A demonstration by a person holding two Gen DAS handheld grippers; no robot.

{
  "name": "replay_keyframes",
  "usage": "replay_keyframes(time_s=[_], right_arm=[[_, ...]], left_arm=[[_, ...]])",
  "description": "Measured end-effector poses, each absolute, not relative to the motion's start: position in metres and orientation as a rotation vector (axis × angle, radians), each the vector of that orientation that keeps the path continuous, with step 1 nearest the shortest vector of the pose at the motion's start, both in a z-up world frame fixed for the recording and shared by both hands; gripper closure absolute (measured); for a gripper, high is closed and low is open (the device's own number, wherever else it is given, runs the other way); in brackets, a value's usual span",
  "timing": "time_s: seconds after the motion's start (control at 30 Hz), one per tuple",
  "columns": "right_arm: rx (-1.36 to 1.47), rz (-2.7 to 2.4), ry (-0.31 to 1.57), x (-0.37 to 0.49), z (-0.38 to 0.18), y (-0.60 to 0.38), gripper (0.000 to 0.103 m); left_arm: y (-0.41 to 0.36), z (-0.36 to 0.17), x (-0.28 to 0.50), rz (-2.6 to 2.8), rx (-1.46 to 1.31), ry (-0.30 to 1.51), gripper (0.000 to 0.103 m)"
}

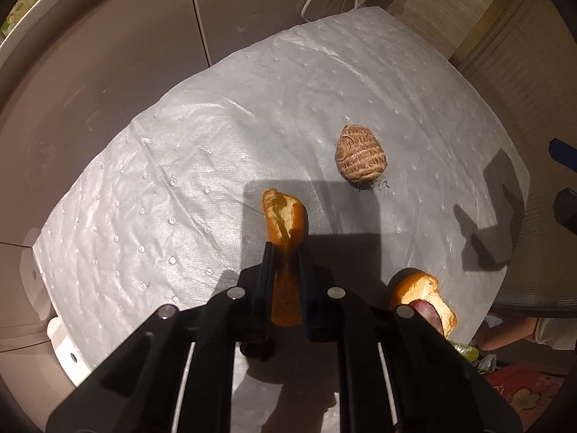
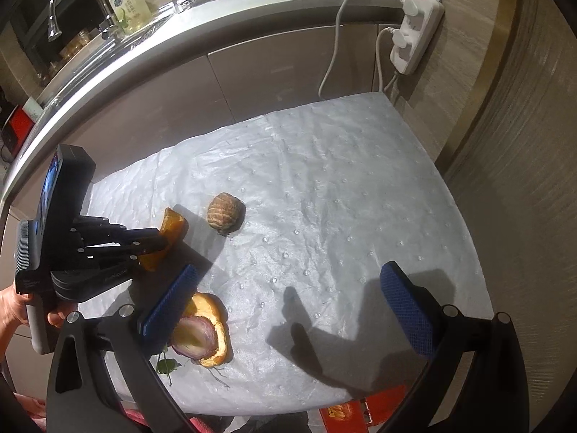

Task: Collect trash
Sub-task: 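Grasp the orange peel half with the left tool, then grasp the brown textured ball with the right tool while the left tool holds the peel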

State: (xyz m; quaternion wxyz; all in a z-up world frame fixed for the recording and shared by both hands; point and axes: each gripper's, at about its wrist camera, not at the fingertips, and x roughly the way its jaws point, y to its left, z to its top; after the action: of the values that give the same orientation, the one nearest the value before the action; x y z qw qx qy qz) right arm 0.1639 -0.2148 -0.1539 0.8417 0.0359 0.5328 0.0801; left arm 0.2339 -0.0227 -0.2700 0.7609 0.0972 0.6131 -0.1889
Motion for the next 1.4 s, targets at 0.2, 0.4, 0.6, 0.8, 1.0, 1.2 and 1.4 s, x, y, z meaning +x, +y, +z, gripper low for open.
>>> replay_keyframes(time_s=[0.2, 0.4, 0.6, 0.8, 1.0, 1.2, 1.4], right_arm=[[0.016, 0.234, 1.146, 0.188, -0.176, -0.188, 0.003], [0.047, 0.293, 1.178, 0.216, -0.196, -0.165, 0.014], [0.038, 0.298, 1.231, 0.238, -0.223, -0.143, 0.030], [0.003, 0.276, 1.251, 0.241, -0.238, -0.130, 0.046], [-0.001, 0.263, 1.233, 0.238, -0.239, -0.128, 0.064], [-0.046, 0.294, 1.163, 0.210, -0.198, -0.110, 0.064], [-0.082, 0.410, 1.093, 0.156, -0.136, -0.068, 0.064]], left_arm=[[-0.011, -0.259, 0.231, -0.409, 0.173, 1.326, 0.093], [0.003, -0.226, 0.219, -0.426, 0.120, 1.281, 0.093], [0.032, -0.172, 0.193, -0.385, 0.047, 1.203, 0.093], [0.071, -0.131, 0.160, -0.306, 0.000, 1.142, 0.093], [0.114, -0.119, 0.136, -0.224, -0.050, 1.121, 0.093], [0.149, -0.112, 0.113, -0.167, -0.074, 1.099, 0.093], [0.185, -0.106, 0.078, -0.116, -0.090, 1.072, 0.093]])
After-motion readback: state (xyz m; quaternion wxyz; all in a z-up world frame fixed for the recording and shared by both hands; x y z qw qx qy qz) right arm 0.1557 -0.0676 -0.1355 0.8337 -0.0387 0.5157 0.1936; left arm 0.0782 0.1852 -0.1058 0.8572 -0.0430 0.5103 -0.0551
